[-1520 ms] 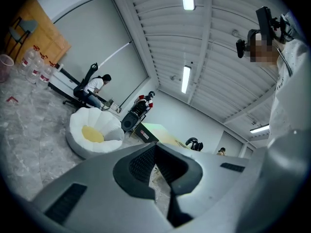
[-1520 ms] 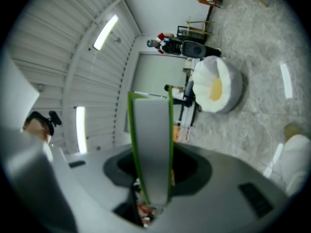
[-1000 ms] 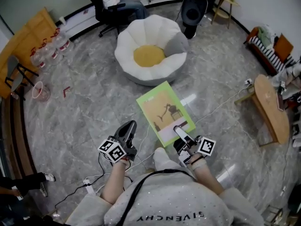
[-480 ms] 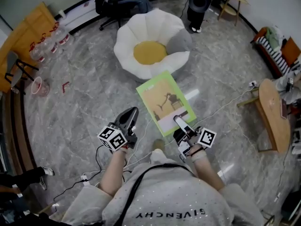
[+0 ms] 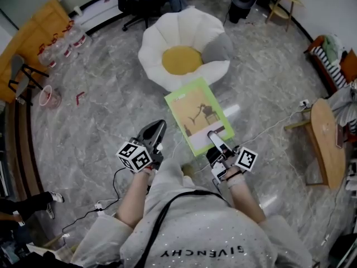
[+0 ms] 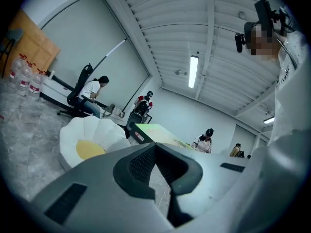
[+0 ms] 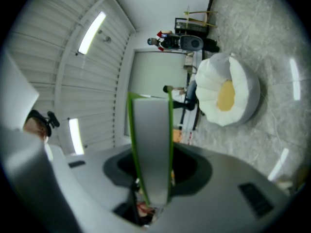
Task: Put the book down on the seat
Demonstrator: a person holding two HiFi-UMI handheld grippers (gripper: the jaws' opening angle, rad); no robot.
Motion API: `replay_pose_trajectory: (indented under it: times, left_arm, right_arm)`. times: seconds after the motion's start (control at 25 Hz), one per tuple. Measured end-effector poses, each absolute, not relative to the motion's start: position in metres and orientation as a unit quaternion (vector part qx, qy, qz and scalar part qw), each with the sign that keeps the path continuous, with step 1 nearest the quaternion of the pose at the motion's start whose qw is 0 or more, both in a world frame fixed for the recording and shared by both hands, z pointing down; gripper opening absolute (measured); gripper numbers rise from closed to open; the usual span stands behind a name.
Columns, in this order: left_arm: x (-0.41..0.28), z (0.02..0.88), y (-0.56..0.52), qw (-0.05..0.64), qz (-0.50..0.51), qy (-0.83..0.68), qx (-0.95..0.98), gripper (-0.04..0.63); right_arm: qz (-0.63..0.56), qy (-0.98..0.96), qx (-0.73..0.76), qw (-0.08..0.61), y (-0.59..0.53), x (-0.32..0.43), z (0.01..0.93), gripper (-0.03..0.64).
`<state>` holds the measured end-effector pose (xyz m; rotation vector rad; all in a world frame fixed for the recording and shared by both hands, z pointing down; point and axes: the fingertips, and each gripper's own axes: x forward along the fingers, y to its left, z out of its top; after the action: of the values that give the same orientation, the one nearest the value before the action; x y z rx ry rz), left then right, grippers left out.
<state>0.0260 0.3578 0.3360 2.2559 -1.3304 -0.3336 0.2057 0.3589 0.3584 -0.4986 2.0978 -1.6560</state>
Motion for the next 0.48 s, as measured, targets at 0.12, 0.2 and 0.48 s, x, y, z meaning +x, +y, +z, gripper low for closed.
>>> replay_pose_trajectory:
  times: [0.12, 0.2, 0.48]
  left_arm:
    - [0.020, 0.339, 0.358, 0.251, -0.127, -0.493, 0.824, 0.023]
    - [0.015, 0.344, 0.354, 0.255, -0.128, -0.494, 0.822, 0.023]
    - [0.010, 0.359, 0.298, 0.279, -0.130, -0.481, 0.821, 0.023]
  right_arm:
    - [-0.597, 0.752, -0.182, 0.212, 0.360, 0.207, 0.363, 0.153]
    - [-0.592, 0.755, -0.189, 0.210, 0.356, 0.208, 0.367, 0.153]
    - [-0.594, 0.744, -0.218, 0.216, 0.306, 0.216, 0.373, 0.153]
